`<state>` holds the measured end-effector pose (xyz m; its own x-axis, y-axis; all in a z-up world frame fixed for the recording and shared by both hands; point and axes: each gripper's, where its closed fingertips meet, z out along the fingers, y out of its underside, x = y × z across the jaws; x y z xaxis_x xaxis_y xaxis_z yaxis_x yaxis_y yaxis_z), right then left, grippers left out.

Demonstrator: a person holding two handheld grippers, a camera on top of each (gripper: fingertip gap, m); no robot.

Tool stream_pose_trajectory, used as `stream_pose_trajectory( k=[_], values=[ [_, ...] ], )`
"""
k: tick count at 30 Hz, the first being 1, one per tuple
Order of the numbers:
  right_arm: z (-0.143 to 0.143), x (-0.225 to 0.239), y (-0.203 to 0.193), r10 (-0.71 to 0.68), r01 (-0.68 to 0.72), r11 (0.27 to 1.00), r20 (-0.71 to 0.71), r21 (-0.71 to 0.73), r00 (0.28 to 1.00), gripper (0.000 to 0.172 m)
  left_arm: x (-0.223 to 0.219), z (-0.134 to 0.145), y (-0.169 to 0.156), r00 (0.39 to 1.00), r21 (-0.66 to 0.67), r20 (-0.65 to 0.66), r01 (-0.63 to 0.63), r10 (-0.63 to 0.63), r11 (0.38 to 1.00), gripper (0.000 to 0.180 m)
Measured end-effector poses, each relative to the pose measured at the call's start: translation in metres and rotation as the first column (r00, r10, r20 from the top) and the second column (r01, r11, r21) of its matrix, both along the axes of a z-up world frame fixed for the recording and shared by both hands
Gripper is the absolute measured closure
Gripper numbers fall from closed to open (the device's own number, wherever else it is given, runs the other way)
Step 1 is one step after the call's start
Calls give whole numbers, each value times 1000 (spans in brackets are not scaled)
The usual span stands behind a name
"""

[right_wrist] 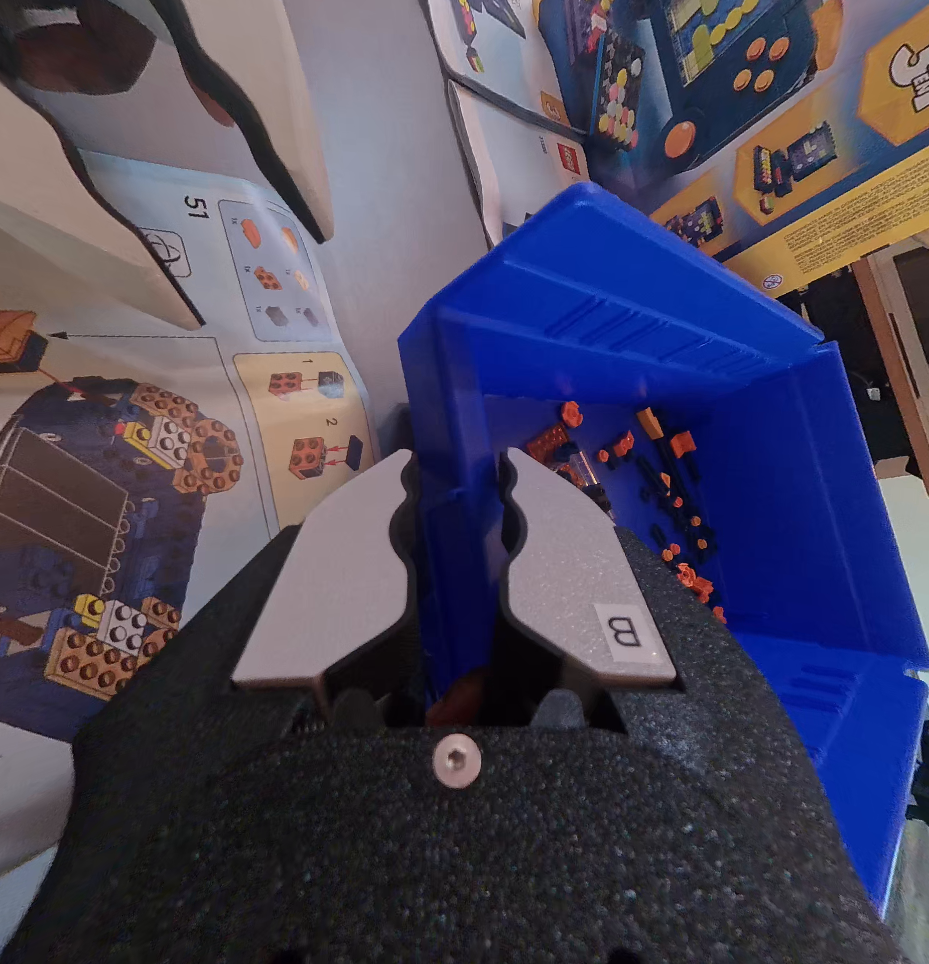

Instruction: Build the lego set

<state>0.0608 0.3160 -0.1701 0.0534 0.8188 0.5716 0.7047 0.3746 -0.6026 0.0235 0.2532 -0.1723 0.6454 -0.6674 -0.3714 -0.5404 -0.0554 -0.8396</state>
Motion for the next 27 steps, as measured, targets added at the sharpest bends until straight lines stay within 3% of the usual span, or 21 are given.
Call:
stream_pose_trajectory(
  k=[5,7,9,11,18,20,23,27],
  values=[
    [7,2,-1,4,-6,999,-57,-35,998,145,0,0,-1,1000,-15,11,4,-4,1000,140],
    [32,-5,-7,44,-62,996,-253,-63,966,146,0,0,-1,1000,-14,10,5,-5,1000,140],
    [65,-5,-15,71,-130,987,-463,-96,883,149,1,0,-2,1000,-8,8,9,-9,1000,140],
    [84,0,-17,70,-167,978,-566,-122,821,154,2,-1,-3,1000,-7,-3,20,-20,1000,140],
    [72,-2,-27,79,-253,933,-541,-255,837,150,14,-15,-15,987,-39,-108,118,-121,992,140],
    [65,-2,-46,134,-344,873,-508,-346,851,171,17,-20,-19,976,-40,-154,148,-153,988,141],
    [30,1,-72,219,-367,761,-321,-535,921,172,19,-24,-23,965,-29,-195,175,-177,984,150],
    [-14,-8,-80,261,-272,776,-102,-569,960,172,32,-26,-39,919,27,-279,297,-278,954,160]
  ],
)
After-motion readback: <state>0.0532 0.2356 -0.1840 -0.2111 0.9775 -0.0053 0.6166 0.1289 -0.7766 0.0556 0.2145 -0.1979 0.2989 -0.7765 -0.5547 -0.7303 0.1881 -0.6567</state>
